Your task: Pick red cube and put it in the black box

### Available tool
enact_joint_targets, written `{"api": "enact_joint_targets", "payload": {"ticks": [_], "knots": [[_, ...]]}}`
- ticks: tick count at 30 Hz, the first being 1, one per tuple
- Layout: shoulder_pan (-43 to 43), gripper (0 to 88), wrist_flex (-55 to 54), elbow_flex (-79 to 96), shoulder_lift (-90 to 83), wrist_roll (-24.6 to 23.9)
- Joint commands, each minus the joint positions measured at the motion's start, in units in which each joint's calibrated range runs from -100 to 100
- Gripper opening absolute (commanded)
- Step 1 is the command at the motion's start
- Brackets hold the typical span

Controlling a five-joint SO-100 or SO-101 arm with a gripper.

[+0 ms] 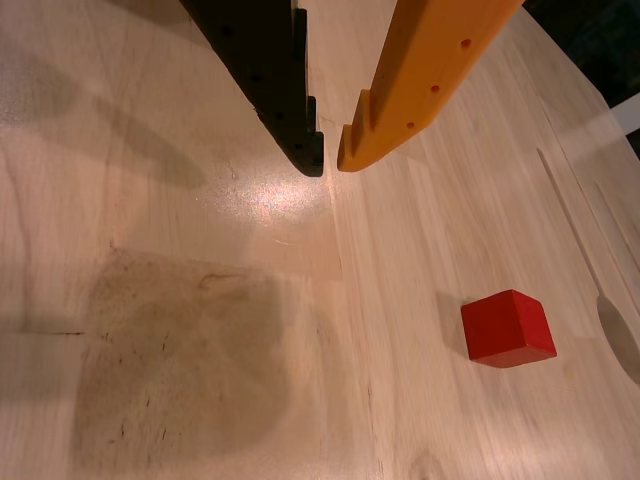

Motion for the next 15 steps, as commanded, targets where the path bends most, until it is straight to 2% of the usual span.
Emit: {"api": "enact_joint_targets", "payload": {"ticks": [1,15], "knots": [[0.16,1.1,0.09,-0.38,-0.36,0.16],[-0.07,1.2,0.09,-0.38,-0.36,0.28]]}}
